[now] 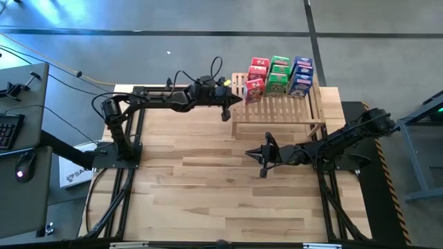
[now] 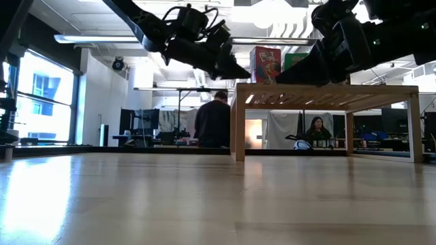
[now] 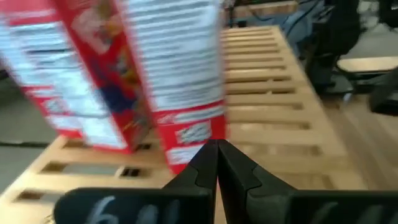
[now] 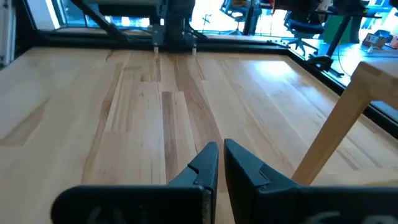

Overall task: Stack cereal on shelf
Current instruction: Put the red cereal box on the shelf aligned with other red cereal box

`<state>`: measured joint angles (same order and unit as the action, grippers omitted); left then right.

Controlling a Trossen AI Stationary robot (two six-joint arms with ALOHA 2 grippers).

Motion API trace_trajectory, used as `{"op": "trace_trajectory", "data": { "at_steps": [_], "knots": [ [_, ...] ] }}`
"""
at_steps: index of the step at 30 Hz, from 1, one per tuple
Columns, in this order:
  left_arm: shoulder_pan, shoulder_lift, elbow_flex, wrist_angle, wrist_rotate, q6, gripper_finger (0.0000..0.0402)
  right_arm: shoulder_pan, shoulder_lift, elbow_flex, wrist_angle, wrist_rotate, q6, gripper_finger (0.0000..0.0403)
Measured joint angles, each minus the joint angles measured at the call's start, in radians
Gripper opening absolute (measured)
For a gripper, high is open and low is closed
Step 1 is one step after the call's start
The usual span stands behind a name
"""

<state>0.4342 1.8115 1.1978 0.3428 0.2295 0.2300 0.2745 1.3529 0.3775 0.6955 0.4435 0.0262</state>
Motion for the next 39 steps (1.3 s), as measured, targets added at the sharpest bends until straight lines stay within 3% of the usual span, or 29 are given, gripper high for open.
{"op": "trace_trajectory", "data": {
  "at_steps": [21, 33, 39],
  "knots": [
    [0.033, 0.074, 0.012, 0.178, -0.043, -0.045, 0.0000, 0.000, 0.000, 0.000, 0.008, 0.002, 0.000, 0.0015],
    [0.045, 0.055, 0.024, 0.089, 0.100, -0.037, 0.0000, 0.000, 0.000, 0.000, 0.004, 0.002, 0.000, 0.0015],
    [0.033, 0.053, 0.024, 0.056, 0.104, -0.033, 0.0000, 0.000, 0.001, 0.000, -0.003, -0.003, 0.000, 0.0015]
  ]
}}
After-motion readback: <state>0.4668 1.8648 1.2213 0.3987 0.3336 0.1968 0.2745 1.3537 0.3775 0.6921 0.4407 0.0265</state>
